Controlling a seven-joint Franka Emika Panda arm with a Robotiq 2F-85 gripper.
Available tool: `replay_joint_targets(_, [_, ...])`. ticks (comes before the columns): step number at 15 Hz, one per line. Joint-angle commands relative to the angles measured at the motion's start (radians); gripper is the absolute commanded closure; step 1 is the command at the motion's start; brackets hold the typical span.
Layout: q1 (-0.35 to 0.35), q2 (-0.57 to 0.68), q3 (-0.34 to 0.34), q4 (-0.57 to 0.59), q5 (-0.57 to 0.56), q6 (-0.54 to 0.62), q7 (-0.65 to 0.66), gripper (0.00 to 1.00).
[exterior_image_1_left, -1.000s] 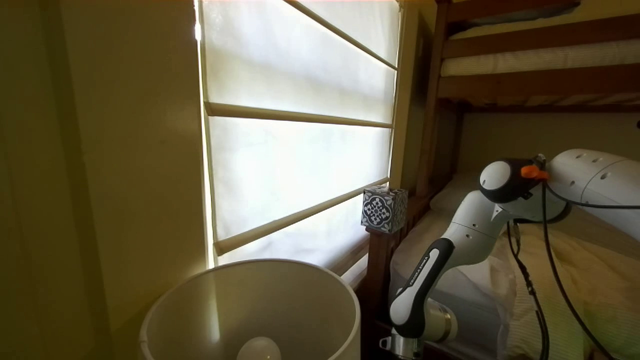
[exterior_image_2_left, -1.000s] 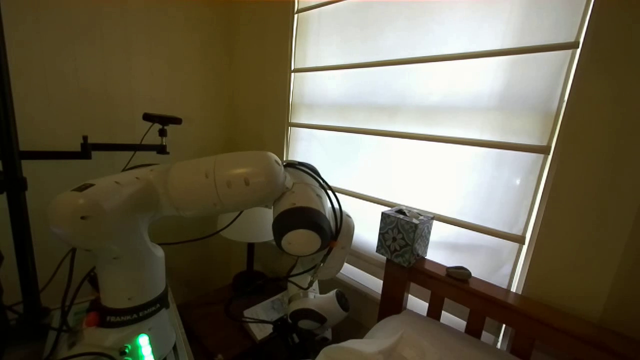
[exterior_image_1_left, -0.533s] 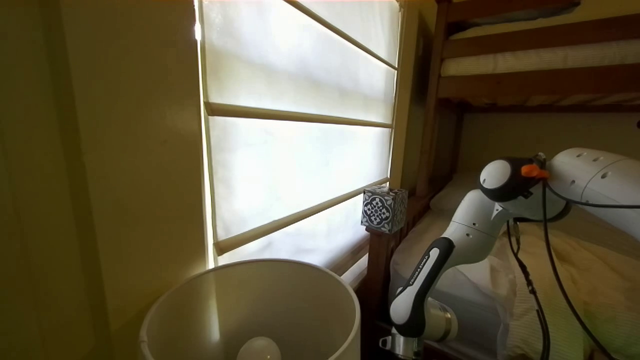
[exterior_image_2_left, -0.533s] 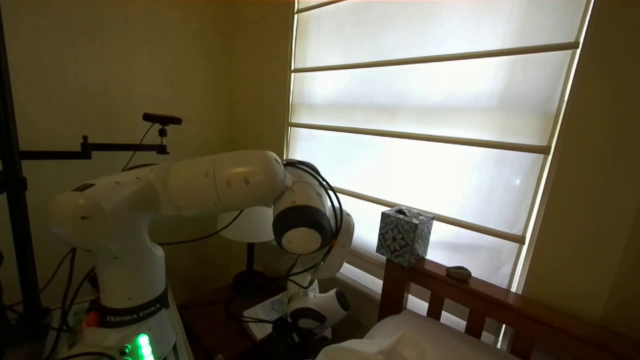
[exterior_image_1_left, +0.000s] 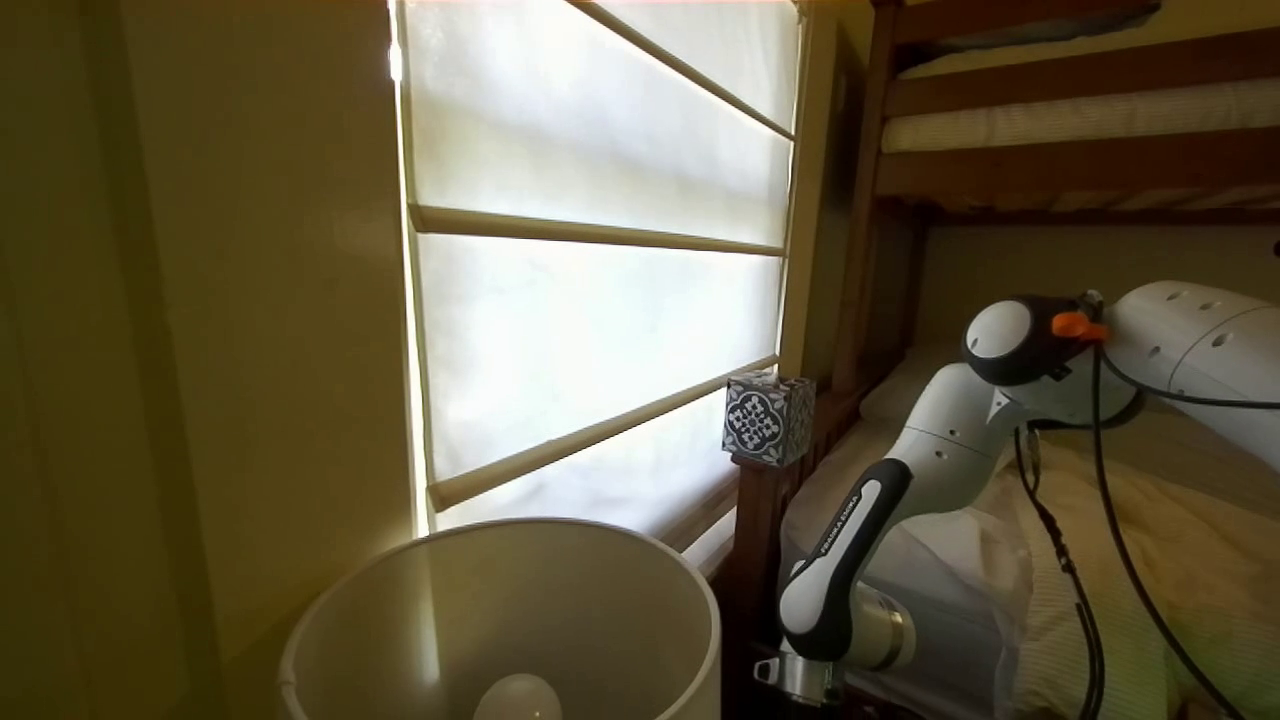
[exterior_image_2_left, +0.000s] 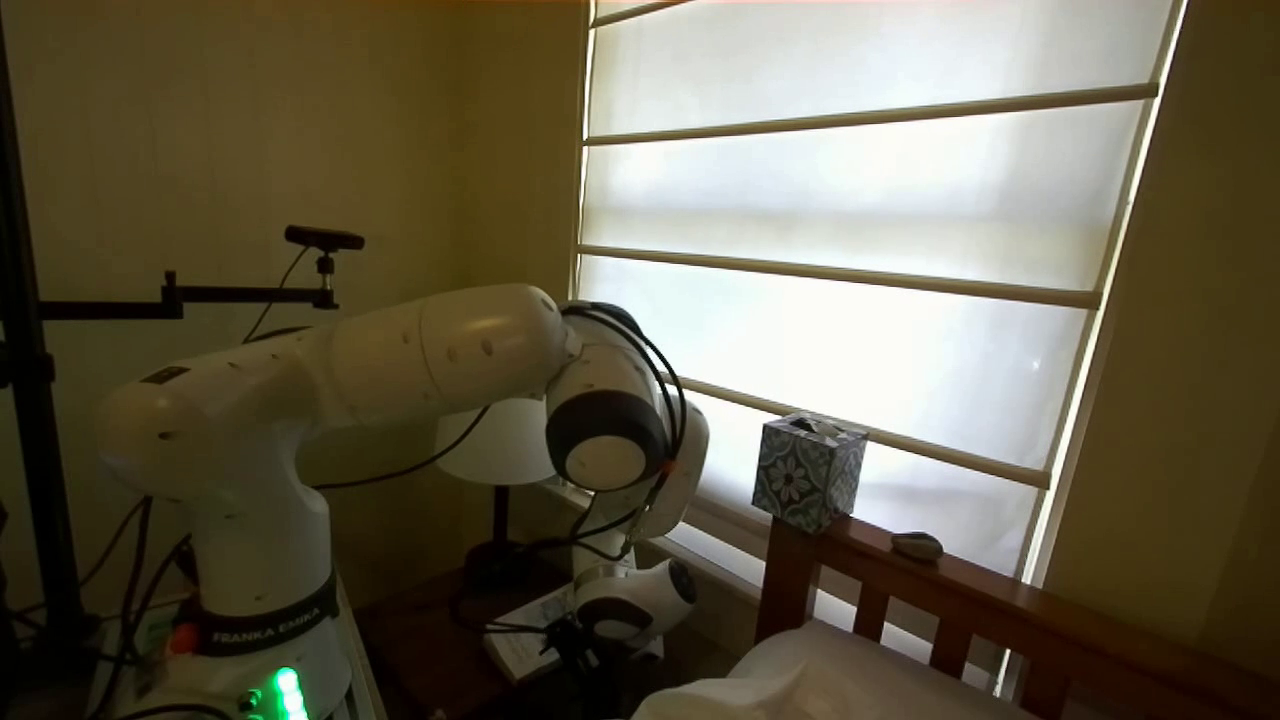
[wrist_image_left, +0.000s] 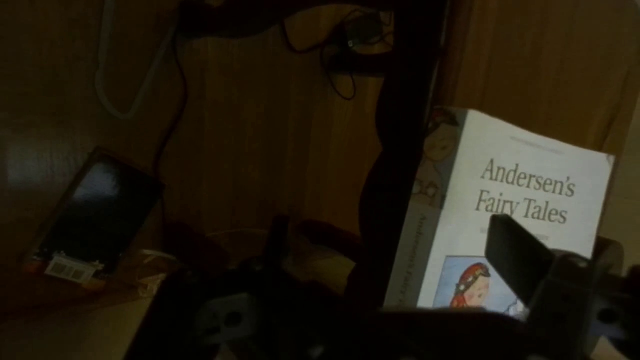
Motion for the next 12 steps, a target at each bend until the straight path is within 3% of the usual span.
replay_joint_targets(1, [-0.032,0.039,0.04,0.007,0.055,0.074,-0.042,0.0])
replay_joint_targets(7, [-0.047,0.107,0.062,0.056,0.105,0.107,0.015,0.0])
replay_joint_targets(12, [-0.055,0.156,0.07,0.112,0.098,0.019,0.0,0.0])
